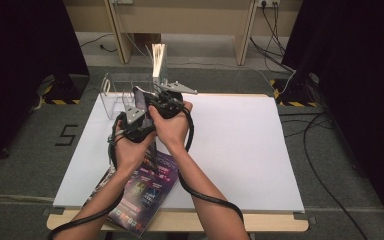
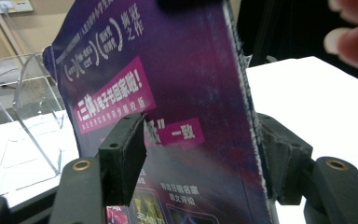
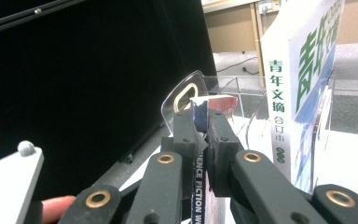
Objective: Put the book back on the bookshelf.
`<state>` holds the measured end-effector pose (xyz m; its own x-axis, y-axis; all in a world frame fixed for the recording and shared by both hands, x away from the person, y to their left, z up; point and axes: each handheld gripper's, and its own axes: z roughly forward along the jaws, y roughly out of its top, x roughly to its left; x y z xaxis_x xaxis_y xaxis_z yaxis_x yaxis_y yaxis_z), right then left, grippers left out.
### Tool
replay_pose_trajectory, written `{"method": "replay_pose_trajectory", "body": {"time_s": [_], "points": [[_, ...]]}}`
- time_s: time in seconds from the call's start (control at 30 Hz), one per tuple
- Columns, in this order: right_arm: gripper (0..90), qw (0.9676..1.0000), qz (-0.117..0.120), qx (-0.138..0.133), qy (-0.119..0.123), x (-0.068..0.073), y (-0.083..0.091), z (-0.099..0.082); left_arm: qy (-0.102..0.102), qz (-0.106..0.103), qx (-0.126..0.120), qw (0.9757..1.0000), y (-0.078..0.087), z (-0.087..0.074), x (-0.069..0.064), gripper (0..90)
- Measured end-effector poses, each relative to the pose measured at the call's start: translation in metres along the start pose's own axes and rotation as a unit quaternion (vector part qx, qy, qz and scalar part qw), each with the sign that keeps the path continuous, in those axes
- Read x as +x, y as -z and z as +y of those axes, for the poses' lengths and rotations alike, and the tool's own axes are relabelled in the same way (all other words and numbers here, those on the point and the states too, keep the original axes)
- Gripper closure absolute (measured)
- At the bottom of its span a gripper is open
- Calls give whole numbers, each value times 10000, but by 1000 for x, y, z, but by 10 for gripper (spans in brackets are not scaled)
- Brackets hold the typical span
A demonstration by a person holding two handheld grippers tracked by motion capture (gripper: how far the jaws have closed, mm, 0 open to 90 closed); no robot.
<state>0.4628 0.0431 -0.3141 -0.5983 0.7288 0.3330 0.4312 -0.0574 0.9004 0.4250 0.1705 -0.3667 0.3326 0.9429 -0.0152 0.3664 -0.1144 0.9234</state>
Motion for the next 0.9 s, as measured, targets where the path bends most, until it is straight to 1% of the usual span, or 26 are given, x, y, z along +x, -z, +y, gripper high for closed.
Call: {"method": "replay_pose_trajectory", "body": {"time_s": [0.1, 0.13, 0.2, 0.23, 0.27, 0.33, 0.37, 0.43, 0.57, 0.67, 0.7, 0.73, 0.77, 0.83, 0.9], "points": [[843, 10000, 22, -36, -50, -2, 1, 0, 34, 31, -24, 10000, 0, 0, -2, 396], [843, 9999, 31, -41, -119, -2, 1, 0, 11, 50, -19, 10000, 1, 0, -2, 401], [843, 9999, 56, -61, -143, -2, 2, 0, -11, 106, -39, 9999, 1, -1, -4, 413], [843, 9998, 73, -58, -175, -1, 2, -1, -61, 142, -47, 9999, 2, -2, -4, 425], [842, 9997, 93, -54, -198, 0, 3, -1, -124, 225, -67, 9996, 2, -3, -3, 464], [841, 9995, 145, -56, -282, 0, 5, 0, 163, 85, -153, 9997, 4, -5, 0, 499], [840, 9995, 151, -43, -290, 1, 5, 0, 218, 78, -183, 9996, 6, -6, 0, 519], [839, 9991, 221, -35, -367, 1, 5, 0, 219, 124, -229, 9994, 9, -7, 0, 561], [815, 9994, 286, -23, -208, 7, 4, 1, 372, 164, -296, 9987, 14, -9, 5, 649], [758, 9988, 476, 92, -62, 12, 0, 2, 429, 237, -333, 9982, 18, -12, 11, 771], [732, 9984, 546, 121, -1, 13, -1, 2, 464, 226, -347, 9981, 19, -13, 13, 813], [716, 9980, 609, 151, 44, 14, -2, 2, 608, 141, -344, 9975, 20, -14, 18, 825], [710, 9972, 698, 192, 169, 14, -3, 2, 649, 132, -368, 9971, 21, -15, 21, 832], [665, 9942, 988, 281, 312, 16, 1, 4, 745, 90, -405, 9964, 23, -15, 27, 834], [631, 9929, 1083, 201, 450, 18, 8, 5, 768, 66, -465, 9959, 25, -13, 31, 834]]}}
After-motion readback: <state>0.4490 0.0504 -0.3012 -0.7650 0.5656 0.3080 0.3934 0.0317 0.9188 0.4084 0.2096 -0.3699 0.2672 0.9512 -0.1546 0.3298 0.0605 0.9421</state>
